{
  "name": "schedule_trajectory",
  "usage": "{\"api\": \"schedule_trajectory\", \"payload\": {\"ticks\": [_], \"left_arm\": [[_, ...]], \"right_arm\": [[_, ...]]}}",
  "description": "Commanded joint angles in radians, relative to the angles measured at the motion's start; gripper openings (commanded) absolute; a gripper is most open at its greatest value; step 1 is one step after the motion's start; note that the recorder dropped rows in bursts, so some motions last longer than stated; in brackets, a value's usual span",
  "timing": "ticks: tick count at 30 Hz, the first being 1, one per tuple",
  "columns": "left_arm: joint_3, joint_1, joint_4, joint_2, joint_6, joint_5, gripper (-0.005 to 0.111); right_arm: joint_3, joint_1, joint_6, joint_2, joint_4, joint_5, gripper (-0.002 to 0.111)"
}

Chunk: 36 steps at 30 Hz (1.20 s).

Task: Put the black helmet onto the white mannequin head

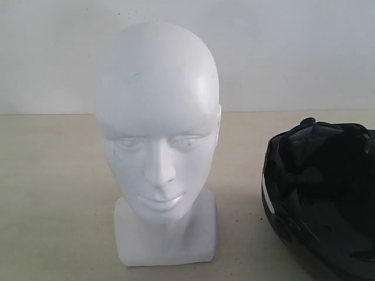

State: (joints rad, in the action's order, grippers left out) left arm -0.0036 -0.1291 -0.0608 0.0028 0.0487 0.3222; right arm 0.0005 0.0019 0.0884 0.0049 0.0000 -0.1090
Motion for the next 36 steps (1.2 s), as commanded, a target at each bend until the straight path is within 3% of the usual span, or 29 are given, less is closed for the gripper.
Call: {"api": "schedule_trajectory", "payload": {"ticks": [1,5,10,15,26,30,36], "left_arm": [[0.004,0.0,-0.009,-0.003,0.004,-0.005,0.004],[0.004,0.0,-0.009,-0.003,0.004,-0.005,0.004],[0.004,0.0,-0.009,-0.003,0.004,-0.005,0.004],[0.004,0.0,-0.009,-0.003,0.004,-0.005,0.004],[0.004,0.0,-0.009,-0.003,0.004,-0.005,0.004],[0.004,0.0,-0.009,-0.003,0.004,-0.005,0.004],[0.004,0.0,-0.009,-0.003,0.004,-0.005,0.004]], "right_arm": [[0.0,-0.003,0.006,-0.005,-0.006,-0.071,0.0],[0.0,-0.003,0.006,-0.005,-0.006,-0.139,0.0],[-0.049,-0.002,0.008,0.004,-0.013,-0.072,0.0],[-0.174,-0.002,0.008,0.131,-0.124,-0.027,0.0],[-0.441,0.006,0.011,0.456,-0.129,0.177,0.0],[-0.537,0.182,-0.148,0.581,-0.091,0.316,0.0],[-0.662,0.486,-0.159,0.791,-0.088,0.613,0.0]]}}
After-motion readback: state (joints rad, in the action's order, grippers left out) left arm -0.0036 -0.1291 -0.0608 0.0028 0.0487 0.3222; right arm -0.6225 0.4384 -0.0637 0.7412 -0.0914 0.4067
